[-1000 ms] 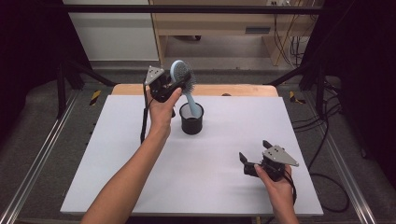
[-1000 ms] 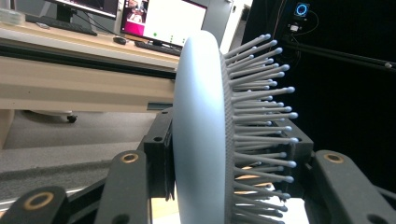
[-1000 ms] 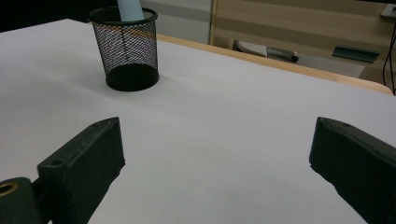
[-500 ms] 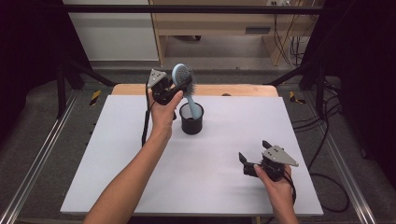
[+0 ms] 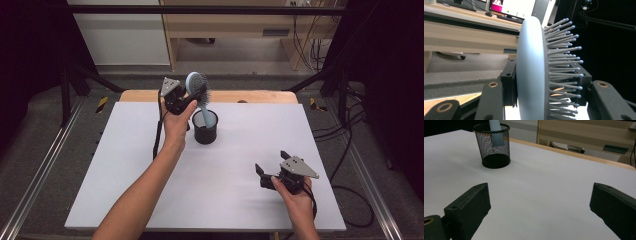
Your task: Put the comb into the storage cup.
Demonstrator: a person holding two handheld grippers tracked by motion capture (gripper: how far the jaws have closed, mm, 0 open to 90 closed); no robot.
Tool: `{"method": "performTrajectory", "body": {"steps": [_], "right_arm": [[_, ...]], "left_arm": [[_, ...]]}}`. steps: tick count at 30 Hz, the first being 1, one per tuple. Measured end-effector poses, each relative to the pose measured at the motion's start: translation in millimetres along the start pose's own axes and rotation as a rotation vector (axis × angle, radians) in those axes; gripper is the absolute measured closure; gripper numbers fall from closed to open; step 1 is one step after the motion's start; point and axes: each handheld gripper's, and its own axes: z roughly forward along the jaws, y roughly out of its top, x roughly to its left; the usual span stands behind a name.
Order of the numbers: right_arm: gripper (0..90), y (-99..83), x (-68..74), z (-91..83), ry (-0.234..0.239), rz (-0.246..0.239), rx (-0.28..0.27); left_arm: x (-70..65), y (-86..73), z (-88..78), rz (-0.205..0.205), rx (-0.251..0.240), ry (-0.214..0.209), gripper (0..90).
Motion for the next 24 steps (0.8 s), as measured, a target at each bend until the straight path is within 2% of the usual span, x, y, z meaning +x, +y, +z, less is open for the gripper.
{"method": "performTrajectory", "body": {"steps": [24], "right_arm": [[3.5,0.0,1.5,0.2,0.004,-0.001,0.0]], "left_arm": [[-1.7,-13.8,4.0,0.021,0.037,-0.002,50.0]]}}
